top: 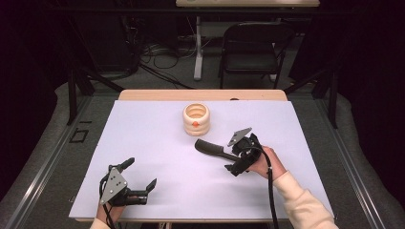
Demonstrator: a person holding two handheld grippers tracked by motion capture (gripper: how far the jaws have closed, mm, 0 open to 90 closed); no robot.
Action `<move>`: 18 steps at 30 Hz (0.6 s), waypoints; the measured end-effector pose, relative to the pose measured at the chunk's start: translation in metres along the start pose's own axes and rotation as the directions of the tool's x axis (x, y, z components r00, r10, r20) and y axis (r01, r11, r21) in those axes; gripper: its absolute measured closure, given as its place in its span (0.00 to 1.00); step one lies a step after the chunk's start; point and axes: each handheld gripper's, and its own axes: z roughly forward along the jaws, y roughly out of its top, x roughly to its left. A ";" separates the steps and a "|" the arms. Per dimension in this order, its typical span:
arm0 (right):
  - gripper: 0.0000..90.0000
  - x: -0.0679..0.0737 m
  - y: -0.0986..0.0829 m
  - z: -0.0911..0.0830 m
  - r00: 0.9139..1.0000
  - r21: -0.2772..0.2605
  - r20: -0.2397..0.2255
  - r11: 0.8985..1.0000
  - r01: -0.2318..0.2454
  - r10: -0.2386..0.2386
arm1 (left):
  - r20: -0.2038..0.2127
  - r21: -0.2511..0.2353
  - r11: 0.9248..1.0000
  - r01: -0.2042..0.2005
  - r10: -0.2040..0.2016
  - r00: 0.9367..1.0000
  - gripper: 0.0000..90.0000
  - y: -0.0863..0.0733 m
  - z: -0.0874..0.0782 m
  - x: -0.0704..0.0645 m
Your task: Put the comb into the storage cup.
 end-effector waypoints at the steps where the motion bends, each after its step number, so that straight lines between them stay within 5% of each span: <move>1: 0.00 0.001 0.002 0.000 1.000 0.003 0.003 1.000 0.005 -0.005 | 0.001 0.000 1.000 0.000 0.000 1.000 0.00 0.000 0.000 0.000; 18: 0.00 0.003 0.018 0.014 0.998 0.065 0.015 0.996 0.056 -0.057 | 0.002 0.003 1.000 0.003 -0.003 1.000 0.00 0.000 0.000 0.001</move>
